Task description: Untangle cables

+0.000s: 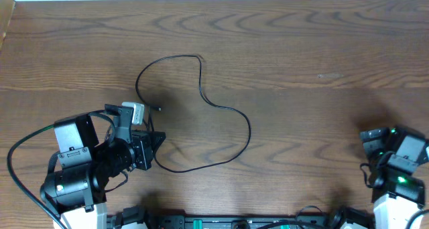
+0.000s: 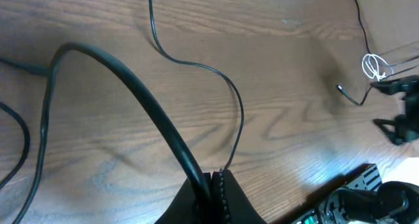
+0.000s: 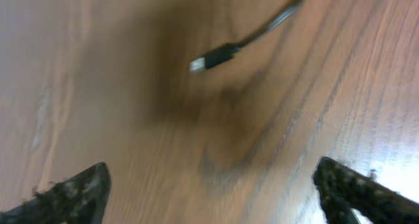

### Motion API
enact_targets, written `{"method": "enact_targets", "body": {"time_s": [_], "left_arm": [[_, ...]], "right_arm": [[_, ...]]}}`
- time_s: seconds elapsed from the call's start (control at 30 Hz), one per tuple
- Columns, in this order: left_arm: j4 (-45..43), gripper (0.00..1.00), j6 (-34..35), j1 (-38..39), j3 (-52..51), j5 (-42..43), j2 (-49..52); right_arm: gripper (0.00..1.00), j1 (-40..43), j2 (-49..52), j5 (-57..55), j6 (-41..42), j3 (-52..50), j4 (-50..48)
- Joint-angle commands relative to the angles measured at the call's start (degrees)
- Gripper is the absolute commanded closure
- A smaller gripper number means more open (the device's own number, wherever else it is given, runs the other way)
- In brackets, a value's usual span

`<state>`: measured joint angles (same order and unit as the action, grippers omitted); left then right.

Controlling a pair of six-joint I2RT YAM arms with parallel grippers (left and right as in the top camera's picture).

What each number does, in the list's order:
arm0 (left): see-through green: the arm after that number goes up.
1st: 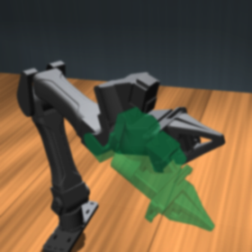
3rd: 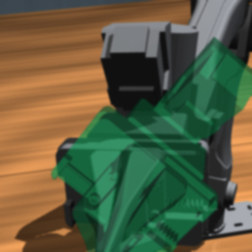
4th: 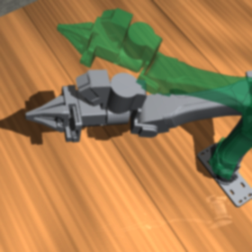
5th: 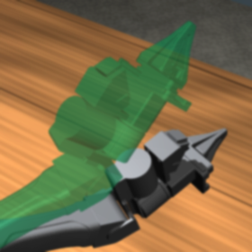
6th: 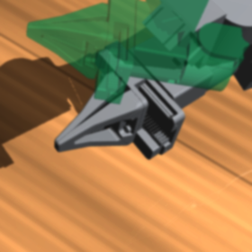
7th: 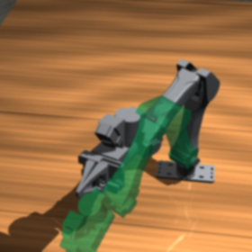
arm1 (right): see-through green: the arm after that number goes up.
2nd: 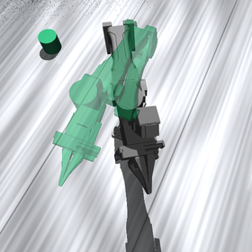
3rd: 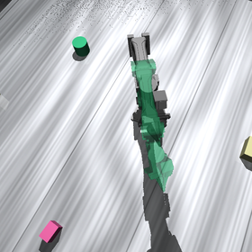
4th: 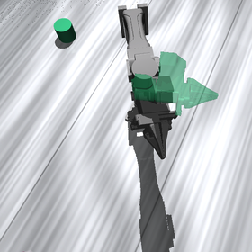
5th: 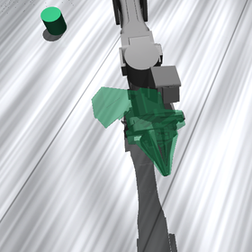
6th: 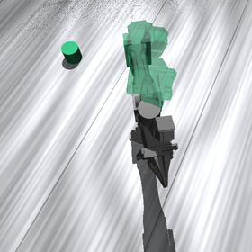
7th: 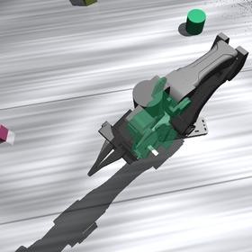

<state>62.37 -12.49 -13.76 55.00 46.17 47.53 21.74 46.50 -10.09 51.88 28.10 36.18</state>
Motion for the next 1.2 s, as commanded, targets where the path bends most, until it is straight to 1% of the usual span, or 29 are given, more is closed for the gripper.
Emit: {"method": "enact_targets", "body": {"time_s": [0.0,0.07,0.13,0.2,0.27,0.3,0.37,0.6,0.7,0.8,0.83,0.9,0.97,1.03,1.17], "left_arm": [[-0.04,0.93,-1.01,0.13,0.24,0.28,-0.04],[-0.02,0.92,-0.98,0.13,0.24,0.28,-0.04],[-0.04,0.93,-0.98,0.13,0.24,0.28,-0.04],[-0.02,0.92,-1.01,0.13,0.24,0.28,-0.04],[-0.04,0.93,-0.98,0.13,0.24,0.28,-0.04],[-0.02,0.93,-0.98,0.13,0.24,0.28,-0.04],[-0.02,0.93,-0.98,0.13,0.24,0.28,-0.04],[0.00,0.93,-0.98,0.13,0.24,0.28,-0.04],[0.00,0.92,-0.98,0.13,0.24,0.28,-0.04],[0.00,0.93,-0.98,0.13,0.24,0.28,-0.04],[0.00,0.93,-0.98,0.13,0.24,0.28,-0.04],[0.00,0.92,-0.98,0.13,0.24,0.28,-0.04],[0.02,0.92,-0.98,0.13,0.24,0.28,-0.04],[0.13,0.92,-0.98,0.13,0.24,0.28,-0.04],[0.31,0.93,-0.96,0.13,0.24,0.28,-0.04]], "right_arm": [[0.12,0.02,2.10,-7.37,14.51,-5.55,-3.61],[0.17,0.02,4.00,-9.79,19.12,-6.84,-4.74],[0.17,0.02,6.36,-11.78,19.87,-7.45,-6.80],[0.12,0.02,10.54,-15.50,19.85,-7.45,-9.84],[0.12,0.02,13.44,-18.16,19.85,-7.45,-11.98],[0.10,0.04,14.99,-19.12,19.82,-7.45,-13.27],[0.01,0.02,17.62,-20.13,19.80,-7.45,-15.93],[0.01,0.09,26.21,-20.44,18.84,-7.45,-26.97],[0.01,0.17,28.92,-20.46,16.09,-7.45,-32.09],[0.06,0.98,30.45,-20.48,15.52,-7.45,-34.47],[0.10,1.60,30.75,-20.48,15.47,-7.45,-34.77],[0.23,3.06,31.04,-20.48,15.34,-7.45,-35.28],[0.27,4.96,31.06,-20.52,15.34,-7.45,-35.34],[0.29,7.72,31.06,-20.70,15.32,-7.45,-35.30],[0.42,14.93,31.10,-18.38,15.32,-7.45,-36.22]]}}
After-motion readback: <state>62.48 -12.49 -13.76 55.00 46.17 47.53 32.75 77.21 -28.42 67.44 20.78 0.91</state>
